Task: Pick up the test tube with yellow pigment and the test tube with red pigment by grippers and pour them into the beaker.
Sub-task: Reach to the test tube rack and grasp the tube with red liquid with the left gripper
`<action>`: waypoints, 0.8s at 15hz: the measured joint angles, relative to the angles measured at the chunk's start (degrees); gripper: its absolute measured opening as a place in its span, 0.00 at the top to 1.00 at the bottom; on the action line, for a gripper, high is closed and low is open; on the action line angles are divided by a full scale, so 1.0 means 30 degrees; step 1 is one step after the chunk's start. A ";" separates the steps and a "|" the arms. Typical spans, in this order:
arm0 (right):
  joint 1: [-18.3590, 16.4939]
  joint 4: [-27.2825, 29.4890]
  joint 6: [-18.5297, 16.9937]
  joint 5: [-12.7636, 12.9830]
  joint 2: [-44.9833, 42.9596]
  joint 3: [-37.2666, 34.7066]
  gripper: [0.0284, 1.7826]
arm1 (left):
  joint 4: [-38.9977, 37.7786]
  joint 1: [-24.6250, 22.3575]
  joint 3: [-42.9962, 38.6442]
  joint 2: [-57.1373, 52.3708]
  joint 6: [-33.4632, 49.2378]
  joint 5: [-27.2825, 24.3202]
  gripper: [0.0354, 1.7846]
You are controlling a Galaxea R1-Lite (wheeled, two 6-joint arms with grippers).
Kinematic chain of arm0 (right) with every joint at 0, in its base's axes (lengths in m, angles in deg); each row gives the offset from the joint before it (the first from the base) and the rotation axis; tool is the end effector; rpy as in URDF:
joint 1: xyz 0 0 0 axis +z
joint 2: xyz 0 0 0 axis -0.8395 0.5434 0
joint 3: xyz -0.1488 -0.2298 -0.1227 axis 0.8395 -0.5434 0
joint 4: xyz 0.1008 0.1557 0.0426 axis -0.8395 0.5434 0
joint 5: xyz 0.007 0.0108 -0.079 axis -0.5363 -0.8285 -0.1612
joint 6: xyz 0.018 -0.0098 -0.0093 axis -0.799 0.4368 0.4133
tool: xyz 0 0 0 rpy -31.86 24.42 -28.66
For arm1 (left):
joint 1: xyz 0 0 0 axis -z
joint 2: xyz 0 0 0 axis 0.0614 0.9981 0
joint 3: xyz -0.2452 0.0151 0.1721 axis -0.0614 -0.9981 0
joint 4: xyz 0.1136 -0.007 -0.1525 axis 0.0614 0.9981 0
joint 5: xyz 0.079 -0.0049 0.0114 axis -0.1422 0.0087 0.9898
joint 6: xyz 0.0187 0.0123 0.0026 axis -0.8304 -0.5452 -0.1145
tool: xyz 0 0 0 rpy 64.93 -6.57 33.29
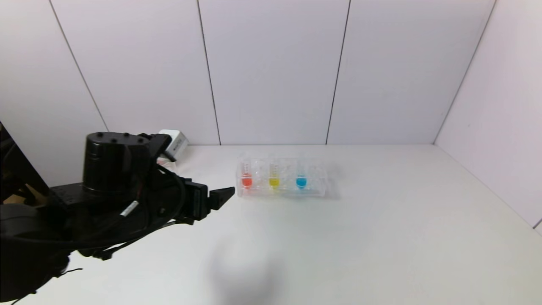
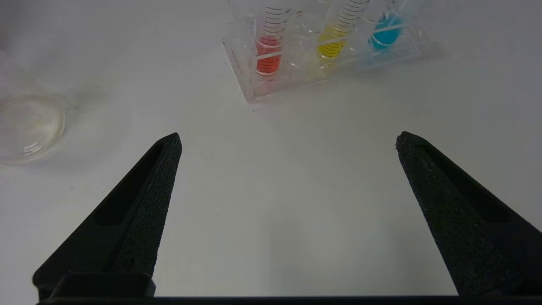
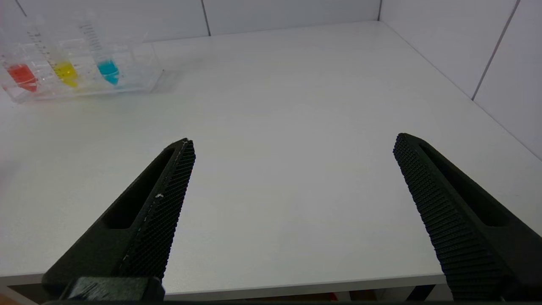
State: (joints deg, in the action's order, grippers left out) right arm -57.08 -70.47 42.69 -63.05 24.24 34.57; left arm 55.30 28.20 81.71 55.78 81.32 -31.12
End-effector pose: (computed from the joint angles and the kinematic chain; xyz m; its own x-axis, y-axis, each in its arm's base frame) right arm -0.0226 -0.0008 0.0758 0.9993 -0.0380 0.0013 0.0378 0.9951 0.0916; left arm 0.2297 -0.1395 0.1756 0.8391 -0.4080 -0.3598 0.3785 0.9129 -0.1525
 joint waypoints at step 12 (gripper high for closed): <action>0.0000 0.0008 0.0000 0.0000 0.0000 0.0000 0.04 | -0.8314 0.3040 0.4059 0.9326 0.0073 1.0476 0.01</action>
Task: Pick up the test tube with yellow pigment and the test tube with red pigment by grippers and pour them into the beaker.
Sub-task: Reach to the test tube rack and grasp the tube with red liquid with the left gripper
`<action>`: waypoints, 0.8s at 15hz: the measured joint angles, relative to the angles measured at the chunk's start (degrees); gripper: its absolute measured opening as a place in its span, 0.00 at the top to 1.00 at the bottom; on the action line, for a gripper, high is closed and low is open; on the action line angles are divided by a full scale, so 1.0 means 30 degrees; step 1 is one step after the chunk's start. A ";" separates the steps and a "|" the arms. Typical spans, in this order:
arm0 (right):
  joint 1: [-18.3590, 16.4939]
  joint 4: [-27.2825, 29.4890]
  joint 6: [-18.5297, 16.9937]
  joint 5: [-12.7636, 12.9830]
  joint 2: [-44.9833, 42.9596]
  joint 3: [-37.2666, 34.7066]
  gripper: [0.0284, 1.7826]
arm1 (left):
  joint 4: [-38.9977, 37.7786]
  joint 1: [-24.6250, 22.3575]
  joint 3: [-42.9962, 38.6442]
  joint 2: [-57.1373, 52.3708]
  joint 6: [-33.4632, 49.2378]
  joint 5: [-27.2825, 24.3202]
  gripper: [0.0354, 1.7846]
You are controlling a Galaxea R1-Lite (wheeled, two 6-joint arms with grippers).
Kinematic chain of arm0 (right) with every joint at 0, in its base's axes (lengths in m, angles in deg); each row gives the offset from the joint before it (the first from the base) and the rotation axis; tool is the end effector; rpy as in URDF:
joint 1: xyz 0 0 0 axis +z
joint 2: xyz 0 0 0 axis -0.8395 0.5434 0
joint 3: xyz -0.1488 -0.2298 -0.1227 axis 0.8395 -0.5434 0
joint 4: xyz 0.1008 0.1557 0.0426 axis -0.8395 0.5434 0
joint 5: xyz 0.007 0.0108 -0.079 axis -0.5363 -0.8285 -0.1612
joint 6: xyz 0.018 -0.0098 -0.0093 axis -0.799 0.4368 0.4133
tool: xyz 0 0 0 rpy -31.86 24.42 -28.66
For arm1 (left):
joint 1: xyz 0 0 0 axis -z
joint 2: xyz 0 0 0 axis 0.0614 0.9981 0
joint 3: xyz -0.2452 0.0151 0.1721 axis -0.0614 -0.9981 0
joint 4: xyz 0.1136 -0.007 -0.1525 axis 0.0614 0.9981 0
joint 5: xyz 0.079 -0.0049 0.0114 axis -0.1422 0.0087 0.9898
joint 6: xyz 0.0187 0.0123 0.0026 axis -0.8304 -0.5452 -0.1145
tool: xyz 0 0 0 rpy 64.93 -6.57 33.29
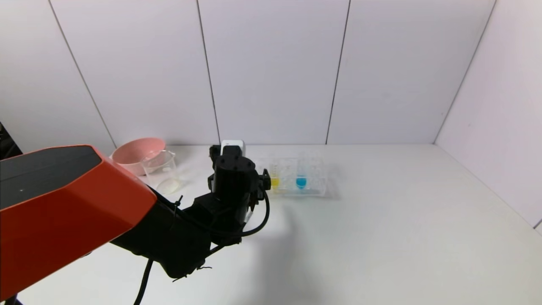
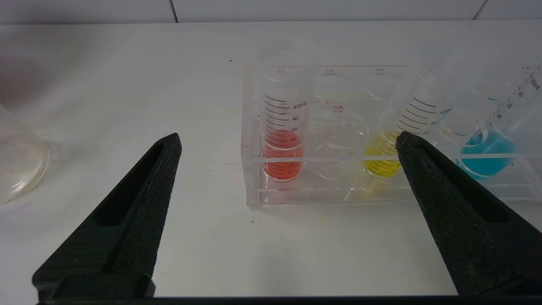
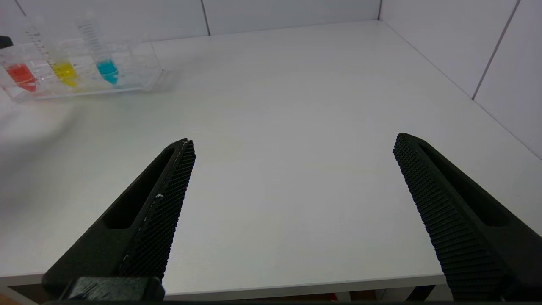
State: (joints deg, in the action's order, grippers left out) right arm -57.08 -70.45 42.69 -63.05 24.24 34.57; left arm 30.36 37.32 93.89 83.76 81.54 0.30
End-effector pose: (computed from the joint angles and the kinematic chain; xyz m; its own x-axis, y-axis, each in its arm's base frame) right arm -0.0226 -0.0008 0.0758 0.9993 -0.0380 0.0009 0.0378 0.9951 0.0916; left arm 0.2956 -0.2377 0.1124 0.9842 -0.0586 -0.1670 0.0463 0.9960 -0.0761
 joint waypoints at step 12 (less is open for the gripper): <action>0.0000 -0.0016 0.0000 0.0000 0.0000 0.0000 0.04 | -0.3942 -0.0634 0.0585 0.2332 -0.2593 0.0390 0.43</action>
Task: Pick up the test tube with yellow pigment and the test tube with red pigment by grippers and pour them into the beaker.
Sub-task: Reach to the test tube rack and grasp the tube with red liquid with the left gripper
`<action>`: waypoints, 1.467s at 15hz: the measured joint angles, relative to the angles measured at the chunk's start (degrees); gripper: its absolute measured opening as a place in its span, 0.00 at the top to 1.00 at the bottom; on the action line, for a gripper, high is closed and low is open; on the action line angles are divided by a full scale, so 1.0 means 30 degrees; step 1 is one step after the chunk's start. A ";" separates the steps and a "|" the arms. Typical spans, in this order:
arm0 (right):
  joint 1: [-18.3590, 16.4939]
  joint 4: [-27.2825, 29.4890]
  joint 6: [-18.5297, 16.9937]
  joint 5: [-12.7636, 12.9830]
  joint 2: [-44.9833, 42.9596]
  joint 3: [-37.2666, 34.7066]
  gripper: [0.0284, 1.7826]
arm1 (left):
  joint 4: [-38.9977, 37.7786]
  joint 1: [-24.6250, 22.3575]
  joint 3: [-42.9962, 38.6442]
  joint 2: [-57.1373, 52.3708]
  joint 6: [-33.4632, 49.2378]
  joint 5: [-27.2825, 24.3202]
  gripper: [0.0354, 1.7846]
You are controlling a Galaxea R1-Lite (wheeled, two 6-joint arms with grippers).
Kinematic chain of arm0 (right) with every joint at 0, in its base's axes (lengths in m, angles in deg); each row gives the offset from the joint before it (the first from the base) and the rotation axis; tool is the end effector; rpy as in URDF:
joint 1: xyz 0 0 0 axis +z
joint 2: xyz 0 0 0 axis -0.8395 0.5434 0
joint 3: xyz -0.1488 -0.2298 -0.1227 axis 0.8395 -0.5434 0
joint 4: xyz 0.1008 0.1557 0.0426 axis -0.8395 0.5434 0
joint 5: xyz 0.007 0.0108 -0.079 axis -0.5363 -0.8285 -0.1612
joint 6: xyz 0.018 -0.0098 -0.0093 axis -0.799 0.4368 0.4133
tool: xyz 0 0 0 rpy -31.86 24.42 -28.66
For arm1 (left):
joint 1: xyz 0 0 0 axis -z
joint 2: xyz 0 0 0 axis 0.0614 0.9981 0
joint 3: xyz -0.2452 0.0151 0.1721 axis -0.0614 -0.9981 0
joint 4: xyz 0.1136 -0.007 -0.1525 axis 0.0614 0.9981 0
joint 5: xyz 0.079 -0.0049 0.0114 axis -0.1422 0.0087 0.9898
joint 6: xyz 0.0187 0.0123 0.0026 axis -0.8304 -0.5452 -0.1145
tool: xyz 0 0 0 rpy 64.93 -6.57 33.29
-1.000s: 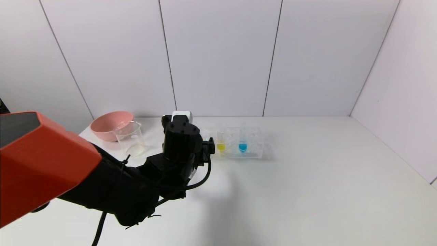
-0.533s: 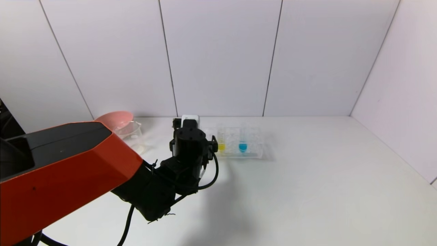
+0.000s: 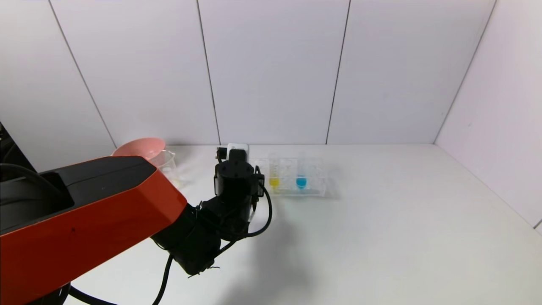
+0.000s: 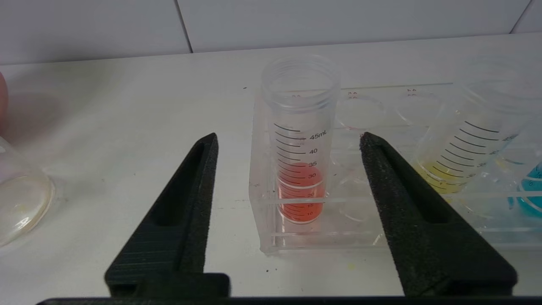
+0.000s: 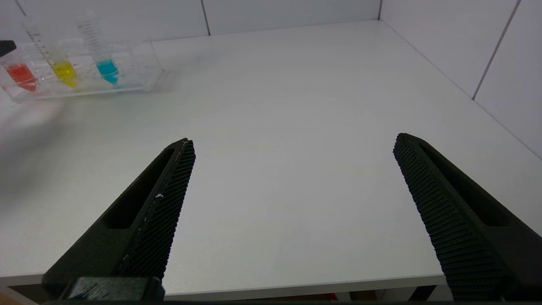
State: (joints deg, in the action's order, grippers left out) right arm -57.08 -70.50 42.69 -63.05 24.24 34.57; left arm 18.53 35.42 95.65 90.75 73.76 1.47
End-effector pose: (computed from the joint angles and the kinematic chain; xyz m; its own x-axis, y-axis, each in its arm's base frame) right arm -0.0226 -0.0008 0.0759 0.9993 -0.0380 0.0018 0.0377 0.9951 0.0916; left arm 0.3191 -0.2400 0.0919 0.9971 -0.0143 -0.0748 0.0136 0.9999 -0.0101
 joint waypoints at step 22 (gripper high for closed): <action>0.0000 0.0000 0.0000 -0.0008 0.0000 0.0000 0.04 | 0.0110 0.0240 -0.0723 -0.2528 -0.2377 -0.0033 0.96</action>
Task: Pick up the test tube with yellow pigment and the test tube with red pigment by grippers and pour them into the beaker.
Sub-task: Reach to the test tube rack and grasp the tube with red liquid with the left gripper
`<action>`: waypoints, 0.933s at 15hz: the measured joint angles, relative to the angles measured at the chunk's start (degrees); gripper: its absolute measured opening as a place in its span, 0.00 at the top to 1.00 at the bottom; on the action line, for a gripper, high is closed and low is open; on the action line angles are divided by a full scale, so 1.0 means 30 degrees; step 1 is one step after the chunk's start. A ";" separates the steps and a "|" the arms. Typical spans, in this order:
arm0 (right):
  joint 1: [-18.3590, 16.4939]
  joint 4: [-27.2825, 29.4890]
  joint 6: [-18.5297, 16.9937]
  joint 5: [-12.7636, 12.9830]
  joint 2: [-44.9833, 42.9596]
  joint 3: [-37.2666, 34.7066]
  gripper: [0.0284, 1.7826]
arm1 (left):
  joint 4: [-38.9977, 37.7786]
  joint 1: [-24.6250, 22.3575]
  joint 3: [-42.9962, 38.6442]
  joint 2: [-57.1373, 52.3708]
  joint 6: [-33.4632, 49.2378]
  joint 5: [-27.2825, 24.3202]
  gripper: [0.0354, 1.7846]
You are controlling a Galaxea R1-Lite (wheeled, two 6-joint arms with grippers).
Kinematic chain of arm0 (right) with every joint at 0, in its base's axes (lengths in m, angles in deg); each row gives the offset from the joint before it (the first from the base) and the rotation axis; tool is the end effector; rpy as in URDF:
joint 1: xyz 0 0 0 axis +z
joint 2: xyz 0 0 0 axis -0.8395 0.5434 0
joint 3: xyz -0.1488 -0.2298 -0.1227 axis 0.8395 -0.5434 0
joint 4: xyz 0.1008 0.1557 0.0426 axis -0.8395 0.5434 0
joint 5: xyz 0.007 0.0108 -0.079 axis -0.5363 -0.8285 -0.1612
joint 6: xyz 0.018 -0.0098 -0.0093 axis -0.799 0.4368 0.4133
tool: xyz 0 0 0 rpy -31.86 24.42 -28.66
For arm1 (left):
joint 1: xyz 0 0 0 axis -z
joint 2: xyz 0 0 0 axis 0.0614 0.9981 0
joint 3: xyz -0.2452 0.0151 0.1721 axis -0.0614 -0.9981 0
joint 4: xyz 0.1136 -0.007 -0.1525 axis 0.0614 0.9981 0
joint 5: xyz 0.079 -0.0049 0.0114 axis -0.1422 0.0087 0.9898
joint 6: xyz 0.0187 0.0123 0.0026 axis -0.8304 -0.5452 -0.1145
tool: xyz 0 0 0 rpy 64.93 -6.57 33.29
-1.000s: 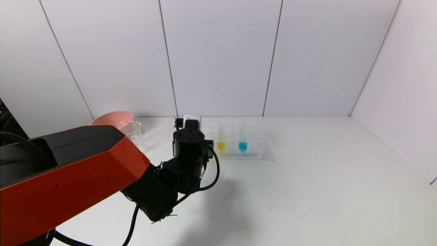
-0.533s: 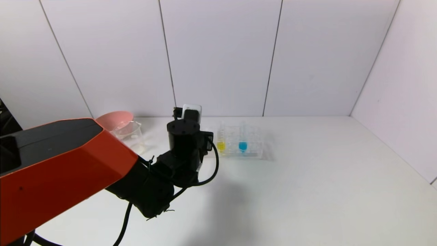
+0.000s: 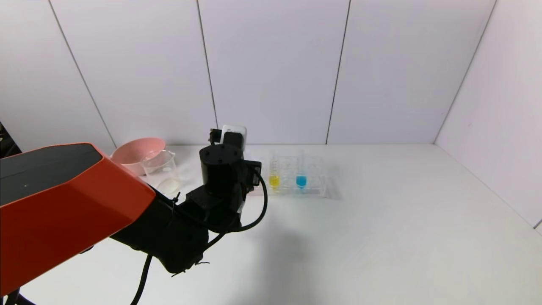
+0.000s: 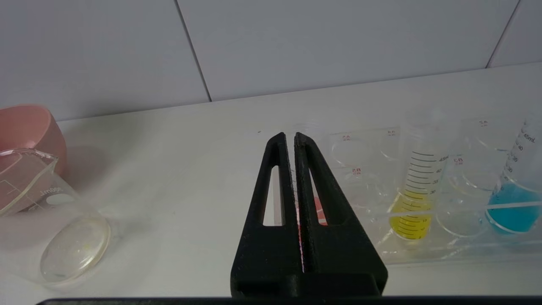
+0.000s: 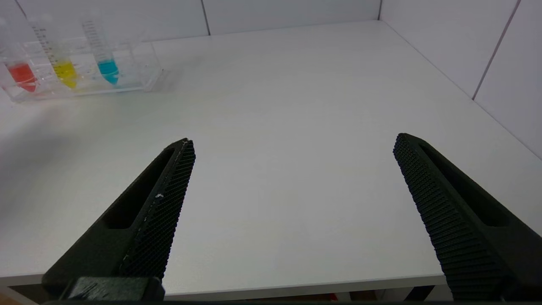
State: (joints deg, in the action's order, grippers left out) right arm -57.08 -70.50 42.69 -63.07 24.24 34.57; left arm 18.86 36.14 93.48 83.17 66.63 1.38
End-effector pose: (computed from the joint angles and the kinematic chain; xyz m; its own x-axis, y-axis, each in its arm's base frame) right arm -0.0226 -0.0008 0.0759 0.9993 -0.0377 0.0018 0.0374 0.9951 0.0916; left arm 0.3003 -0.2310 0.1341 0.9995 -0.0307 -0.0050 0.0309 0.9977 0.0596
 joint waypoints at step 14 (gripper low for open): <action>0.0000 0.0008 0.0000 0.0000 0.0000 0.0000 0.04 | -0.0918 0.0150 -0.0553 0.1434 0.1057 -0.0150 0.16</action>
State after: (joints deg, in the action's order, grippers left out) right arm -57.08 -70.47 42.69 -63.07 24.24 34.57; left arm 16.10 36.59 91.82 87.47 69.80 0.92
